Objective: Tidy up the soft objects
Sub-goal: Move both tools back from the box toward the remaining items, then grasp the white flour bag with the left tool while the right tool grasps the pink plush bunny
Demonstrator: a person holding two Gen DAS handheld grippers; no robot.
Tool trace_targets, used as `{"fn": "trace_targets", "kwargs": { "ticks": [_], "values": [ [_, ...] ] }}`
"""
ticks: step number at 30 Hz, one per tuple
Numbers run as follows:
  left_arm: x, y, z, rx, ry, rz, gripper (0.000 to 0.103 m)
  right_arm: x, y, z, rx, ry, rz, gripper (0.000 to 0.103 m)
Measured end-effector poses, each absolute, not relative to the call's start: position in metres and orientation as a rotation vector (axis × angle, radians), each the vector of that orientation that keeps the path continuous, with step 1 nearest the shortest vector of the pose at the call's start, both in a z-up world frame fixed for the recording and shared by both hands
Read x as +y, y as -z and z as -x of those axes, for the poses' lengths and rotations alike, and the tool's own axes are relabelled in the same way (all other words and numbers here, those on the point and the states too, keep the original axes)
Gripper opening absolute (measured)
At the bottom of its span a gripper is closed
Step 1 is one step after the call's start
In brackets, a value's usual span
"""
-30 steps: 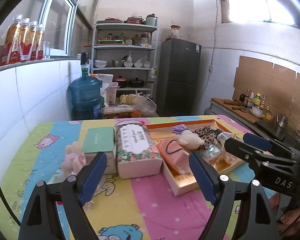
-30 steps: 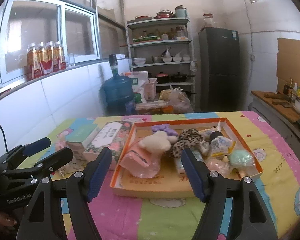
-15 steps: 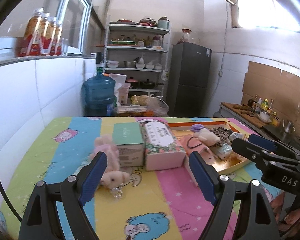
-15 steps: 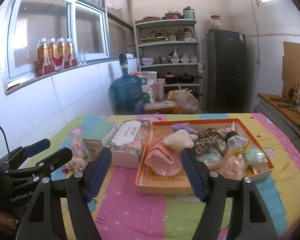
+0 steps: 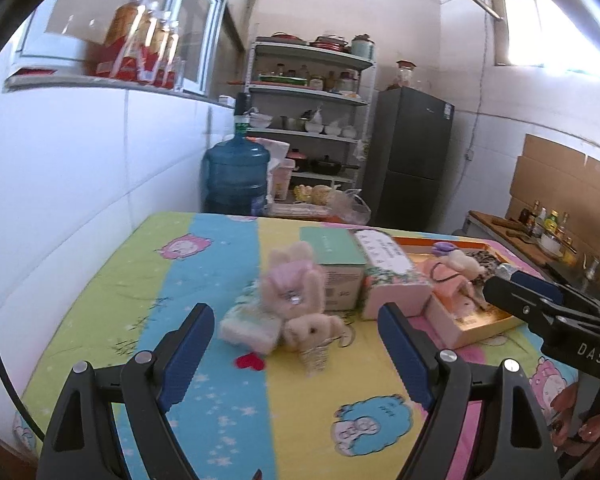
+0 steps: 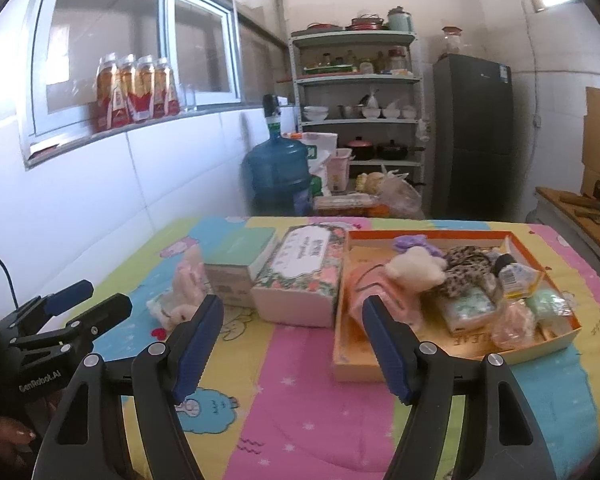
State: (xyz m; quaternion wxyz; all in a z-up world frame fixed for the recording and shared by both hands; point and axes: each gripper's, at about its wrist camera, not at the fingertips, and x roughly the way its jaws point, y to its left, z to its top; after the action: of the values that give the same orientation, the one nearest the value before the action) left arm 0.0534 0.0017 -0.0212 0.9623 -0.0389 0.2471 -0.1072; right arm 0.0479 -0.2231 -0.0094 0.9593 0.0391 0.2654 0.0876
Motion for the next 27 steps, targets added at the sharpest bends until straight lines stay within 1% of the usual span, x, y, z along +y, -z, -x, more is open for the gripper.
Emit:
{"fn": "trace_targets", "kwargs": {
  "ticks": [11, 27],
  "values": [
    [0.042, 0.032, -0.054, 0.509, 0.133, 0.116, 0.084, -0.174, 0.030, -0.070, 0.607, -0.315, -0.066, 0.074],
    [0.073, 0.044, -0.071, 0.537, 0.092, 0.145, 0.084, -0.122, 0.056, -0.127, 0.685, -0.440, -0.078, 0.073]
  ]
}}
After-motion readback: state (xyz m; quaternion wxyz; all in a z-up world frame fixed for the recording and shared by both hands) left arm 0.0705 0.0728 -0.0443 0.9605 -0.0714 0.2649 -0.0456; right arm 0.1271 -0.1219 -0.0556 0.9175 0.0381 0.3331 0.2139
